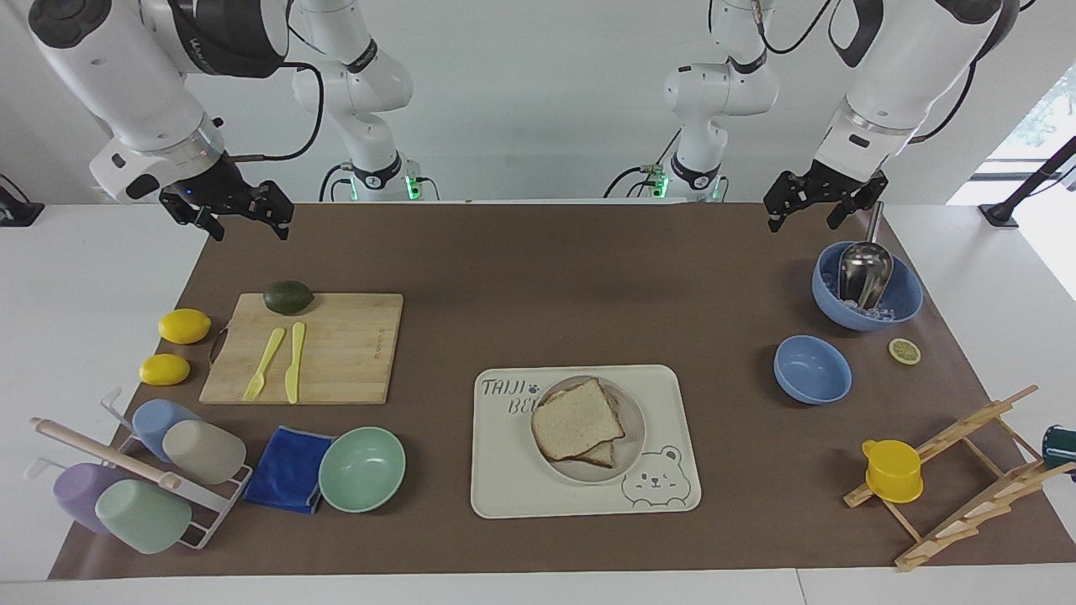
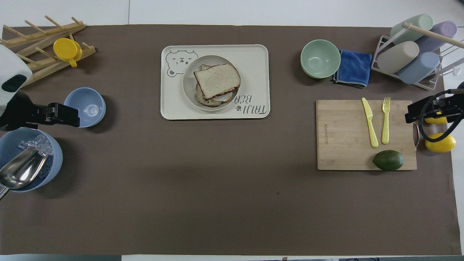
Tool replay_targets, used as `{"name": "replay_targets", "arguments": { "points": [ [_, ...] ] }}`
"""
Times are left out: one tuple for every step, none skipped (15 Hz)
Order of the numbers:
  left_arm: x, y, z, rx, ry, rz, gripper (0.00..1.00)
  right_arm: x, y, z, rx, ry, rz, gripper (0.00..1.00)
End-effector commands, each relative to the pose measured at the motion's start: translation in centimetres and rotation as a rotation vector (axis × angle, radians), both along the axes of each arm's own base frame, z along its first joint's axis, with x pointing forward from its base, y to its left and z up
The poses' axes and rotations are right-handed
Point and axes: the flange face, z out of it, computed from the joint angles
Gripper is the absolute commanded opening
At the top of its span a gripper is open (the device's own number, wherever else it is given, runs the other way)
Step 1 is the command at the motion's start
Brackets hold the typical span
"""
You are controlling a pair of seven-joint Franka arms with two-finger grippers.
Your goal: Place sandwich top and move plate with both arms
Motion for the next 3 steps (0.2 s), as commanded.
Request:
{"name": "replay_targets", "arguments": {
  "points": [
    [0.07, 0.16, 0.37, 0.009, 0.008, -0.013, 1.00, -0.50, -0.09, 0.29, 0.008, -0.005, -0.013, 1.00],
    [0.07, 0.14, 0.37, 0.008, 0.009, -0.013, 1.00, -0.51, -0.07, 0.27, 0.009, -0.003, -0.013, 1.00],
    [0.03, 0.15, 0.45, 0.008, 0.007, -0.011, 1.00, -0.50, -0.07, 0.29, 0.009, -0.005, -0.013, 1.00]
  ]
}}
